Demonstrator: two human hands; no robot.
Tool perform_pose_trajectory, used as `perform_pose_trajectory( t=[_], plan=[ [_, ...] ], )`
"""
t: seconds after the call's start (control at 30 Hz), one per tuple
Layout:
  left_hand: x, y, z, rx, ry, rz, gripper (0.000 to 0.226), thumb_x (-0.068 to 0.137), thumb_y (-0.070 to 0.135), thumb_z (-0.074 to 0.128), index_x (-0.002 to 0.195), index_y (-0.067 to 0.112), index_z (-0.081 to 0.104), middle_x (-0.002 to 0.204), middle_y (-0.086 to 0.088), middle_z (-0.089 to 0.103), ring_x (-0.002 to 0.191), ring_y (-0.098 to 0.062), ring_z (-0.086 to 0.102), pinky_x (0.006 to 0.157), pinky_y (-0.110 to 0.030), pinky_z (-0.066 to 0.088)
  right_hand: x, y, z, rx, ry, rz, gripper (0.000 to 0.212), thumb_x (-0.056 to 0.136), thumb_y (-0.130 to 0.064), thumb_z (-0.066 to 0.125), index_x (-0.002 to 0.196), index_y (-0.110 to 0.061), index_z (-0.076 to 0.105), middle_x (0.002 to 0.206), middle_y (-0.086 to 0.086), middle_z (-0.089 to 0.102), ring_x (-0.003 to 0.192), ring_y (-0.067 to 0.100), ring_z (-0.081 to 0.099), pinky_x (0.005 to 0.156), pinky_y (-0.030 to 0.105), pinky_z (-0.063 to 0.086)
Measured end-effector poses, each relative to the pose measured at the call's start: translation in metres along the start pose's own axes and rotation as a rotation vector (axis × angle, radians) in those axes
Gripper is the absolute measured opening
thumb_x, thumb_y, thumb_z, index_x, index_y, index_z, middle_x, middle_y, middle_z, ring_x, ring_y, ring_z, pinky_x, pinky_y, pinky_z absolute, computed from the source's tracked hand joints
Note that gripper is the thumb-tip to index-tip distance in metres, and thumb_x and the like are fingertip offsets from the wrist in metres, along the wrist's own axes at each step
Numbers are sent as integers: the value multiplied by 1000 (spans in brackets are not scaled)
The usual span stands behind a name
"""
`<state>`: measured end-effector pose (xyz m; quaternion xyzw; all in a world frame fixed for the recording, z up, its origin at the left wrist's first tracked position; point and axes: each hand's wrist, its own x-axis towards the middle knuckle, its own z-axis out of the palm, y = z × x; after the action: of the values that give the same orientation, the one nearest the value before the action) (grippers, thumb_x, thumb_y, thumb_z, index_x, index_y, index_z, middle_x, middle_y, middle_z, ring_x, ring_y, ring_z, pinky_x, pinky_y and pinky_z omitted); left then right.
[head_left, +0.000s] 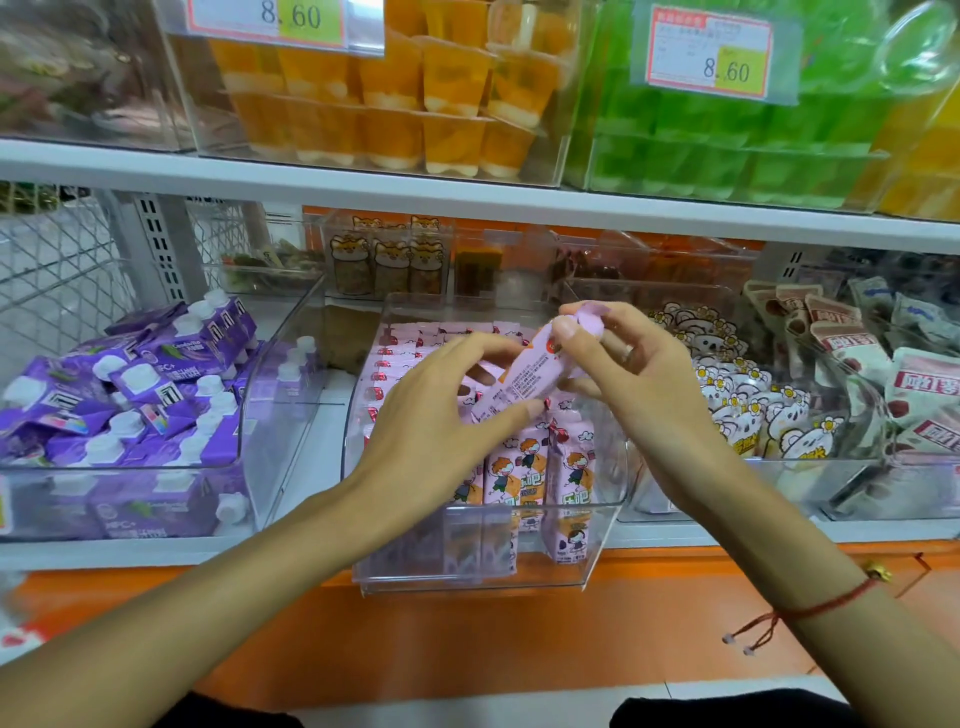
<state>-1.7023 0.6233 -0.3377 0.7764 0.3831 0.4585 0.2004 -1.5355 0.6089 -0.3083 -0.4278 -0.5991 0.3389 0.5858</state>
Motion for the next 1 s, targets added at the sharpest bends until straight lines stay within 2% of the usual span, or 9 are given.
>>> perform_pose_trajectory(
  t=[0.1, 0.17, 0.23, 0.3, 0.47, 0.63, 0.77, 0.9, 1.0],
  plan=[
    [3, 4, -1, -197, -66, -129, 30, 89, 30, 63, 119, 29, 61, 106, 20, 68, 92, 2, 63, 76, -14, 51, 1, 0, -3, 33, -37, 91, 36, 82, -36, 64, 111, -16, 65, 93, -3, 75, 86, 9, 70, 75, 23, 57],
    [4, 10, -1, -427, -131, -328, 28, 90, 32, 61, 116, 24, 65, 94, 18, 73, 84, 4, 67, 70, -14, 54, 2, 2, -4, 16, -30, 143, 37, 86, -28, 65, 120, -15, 62, 93, 4, 75, 82, 14, 70, 74, 24, 57],
    [6, 17, 0, -705, -224, -571, 23, 88, 34, 62, 102, 19, 73, 89, 8, 76, 79, -3, 71, 62, -18, 56, 3, 4, -2, -5, 21, 203, 41, 87, -27, 66, 124, -13, 57, 80, 9, 72, 70, 16, 67, 67, 24, 55],
    [8, 21, -2, -893, -264, -748, 26, 79, 38, 68, 90, 15, 76, 87, -1, 76, 73, -9, 73, 57, -20, 56, 4, 3, -1, -20, 61, 248, 40, 86, -31, 67, 120, -12, 57, 72, 5, 66, 60, 14, 60, 58, 23, 51],
    [11, 27, -8, -1074, -296, -923, 50, 58, 37, 75, 97, 6, 68, 81, -9, 75, 60, -12, 71, 49, -21, 55, 5, 2, 2, -71, 52, 263, 35, 88, -37, 64, 106, -7, 64, 68, -2, 65, 64, 15, 59, 55, 22, 51],
    [9, 21, -9, -956, -304, -799, 41, 66, 39, 73, 100, 16, 70, 87, -3, 76, 72, -10, 73, 56, -21, 57, 4, 3, 2, -79, 27, 264, 34, 89, -34, 63, 113, -10, 59, 72, -1, 67, 60, 12, 62, 55, 23, 53],
    [6, 7, -7, -555, -182, -454, 32, 82, 24, 72, 113, 29, 64, 104, 8, 73, 90, -3, 70, 72, -14, 55, 3, 4, -6, -51, -90, 142, 34, 89, -15, 62, 123, -20, 58, 98, -1, 73, 93, 14, 68, 82, 28, 56],
    [8, -4, -6, -387, -36, -168, 38, 81, 7, 73, 104, 35, 61, 109, 17, 67, 103, 5, 61, 86, -10, 47, -1, 4, -10, -92, -204, 12, 40, 86, -2, 65, 121, -19, 58, 114, 0, 68, 105, 17, 65, 87, 25, 51],
    [6, -6, -3, -304, 16, -87, 35, 80, 13, 75, 107, 33, 63, 107, 18, 68, 105, 2, 61, 93, -18, 45, -4, 0, -7, -135, -167, -16, 39, 80, -21, 72, 116, -25, 59, 109, -7, 68, 99, 5, 65, 78, 16, 50]
  ],
)
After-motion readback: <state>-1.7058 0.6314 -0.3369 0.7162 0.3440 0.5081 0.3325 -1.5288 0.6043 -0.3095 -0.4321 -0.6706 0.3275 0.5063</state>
